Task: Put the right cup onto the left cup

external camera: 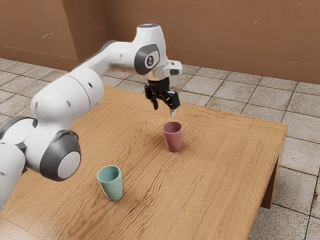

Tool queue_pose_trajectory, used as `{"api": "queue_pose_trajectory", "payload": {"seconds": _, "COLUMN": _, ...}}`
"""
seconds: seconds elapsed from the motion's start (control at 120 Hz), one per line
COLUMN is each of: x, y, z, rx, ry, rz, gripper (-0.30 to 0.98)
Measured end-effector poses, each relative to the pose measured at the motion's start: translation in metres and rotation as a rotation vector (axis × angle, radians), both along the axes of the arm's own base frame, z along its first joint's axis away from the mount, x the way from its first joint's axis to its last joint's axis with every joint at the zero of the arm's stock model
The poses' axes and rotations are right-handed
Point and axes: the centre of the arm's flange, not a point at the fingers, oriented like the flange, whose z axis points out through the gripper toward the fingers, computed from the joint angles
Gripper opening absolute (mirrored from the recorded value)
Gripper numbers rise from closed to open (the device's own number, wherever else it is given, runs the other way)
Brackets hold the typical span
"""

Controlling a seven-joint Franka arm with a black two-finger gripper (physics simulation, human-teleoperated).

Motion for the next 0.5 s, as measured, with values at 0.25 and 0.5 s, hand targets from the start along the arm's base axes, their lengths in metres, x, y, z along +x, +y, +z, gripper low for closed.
{"api": "queue_pose_trajectory", "payload": {"seconds": 0.25, "x": -0.015, "y": -0.032, "z": -0.021, "rx": -0.039, "ry": 0.083, "rz": -0.011, "gripper": 0.67}}
{"api": "queue_pose_trajectory", "payload": {"seconds": 0.5, "x": -0.017, "y": -0.05, "z": -0.04, "rx": -0.041, "ry": 0.105, "rz": -0.006, "gripper": 0.67}}
